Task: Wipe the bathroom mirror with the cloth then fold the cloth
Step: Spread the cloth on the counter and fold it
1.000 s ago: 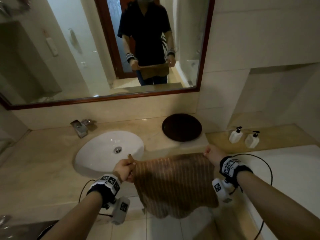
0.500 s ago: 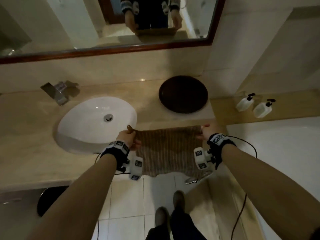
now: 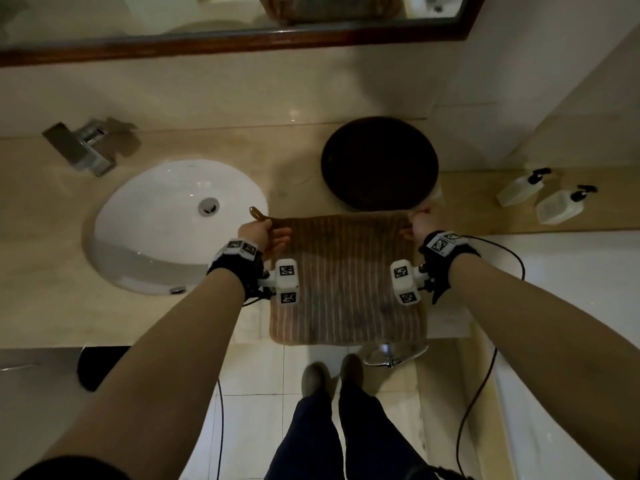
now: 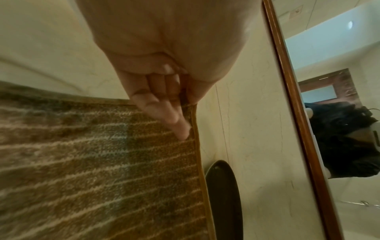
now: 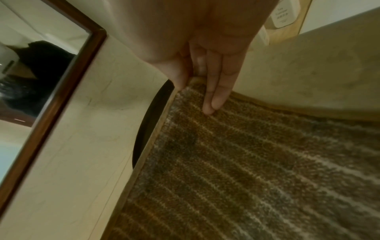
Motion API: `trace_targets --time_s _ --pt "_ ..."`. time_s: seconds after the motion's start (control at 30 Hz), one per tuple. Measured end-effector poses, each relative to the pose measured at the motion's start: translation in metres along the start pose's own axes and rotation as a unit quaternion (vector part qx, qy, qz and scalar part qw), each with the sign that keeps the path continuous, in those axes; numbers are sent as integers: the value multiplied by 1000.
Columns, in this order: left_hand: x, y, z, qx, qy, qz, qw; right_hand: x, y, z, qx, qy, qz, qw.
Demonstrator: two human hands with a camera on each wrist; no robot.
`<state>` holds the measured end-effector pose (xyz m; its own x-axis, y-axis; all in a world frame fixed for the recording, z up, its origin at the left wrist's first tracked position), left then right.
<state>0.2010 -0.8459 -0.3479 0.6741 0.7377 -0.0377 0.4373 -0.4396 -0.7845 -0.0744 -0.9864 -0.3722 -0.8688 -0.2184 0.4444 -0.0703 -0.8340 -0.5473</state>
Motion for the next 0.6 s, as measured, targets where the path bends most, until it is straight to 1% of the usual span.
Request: trace_targets --time_s 0.07,0.13,0.23,0.3,0.37,0.4,0.47,0.53,0.6 --pt "3 4 -6 -12 -9 -4 1000 3 5 5 4 42 22 999" --pt "7 5 -12 -25 -11 -2 1000 7 3 12 23 70 34 997" --pt "18 -6 -9 -38 -2 10 999 16 -16 13 74 81 35 993" --pt "31 -16 2 -37 35 13 999 23 -36 1 132 31 38 990" --pt "46 -23 20 -28 81 24 996 31 -56 -19 182 -76 26 980" --pt "53 -26 29 -22 97 32 995 34 -64 -29 189 -141 9 972" --pt "66 -29 48 -4 104 43 994 39 -83 -42 162 -229 -19 960" --pt "76 -32 66 17 81 50 995 40 -100 -52 162 -270 -20 949" --pt "82 -36 83 33 54 59 996 37 -114 -64 158 -265 -19 951"
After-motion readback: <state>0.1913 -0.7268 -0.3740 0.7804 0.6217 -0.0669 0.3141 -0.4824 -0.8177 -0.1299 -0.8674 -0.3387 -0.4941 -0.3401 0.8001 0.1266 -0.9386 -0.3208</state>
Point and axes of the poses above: each hand's wrist, its own y-axis towards the middle knuckle, its own x-axis out of the back of the hand, z = x × y, the point moved 1 cm from there along y, towards the middle knuckle, and after that the axes turned 5 degrees about -y, right-handed, at the moved point
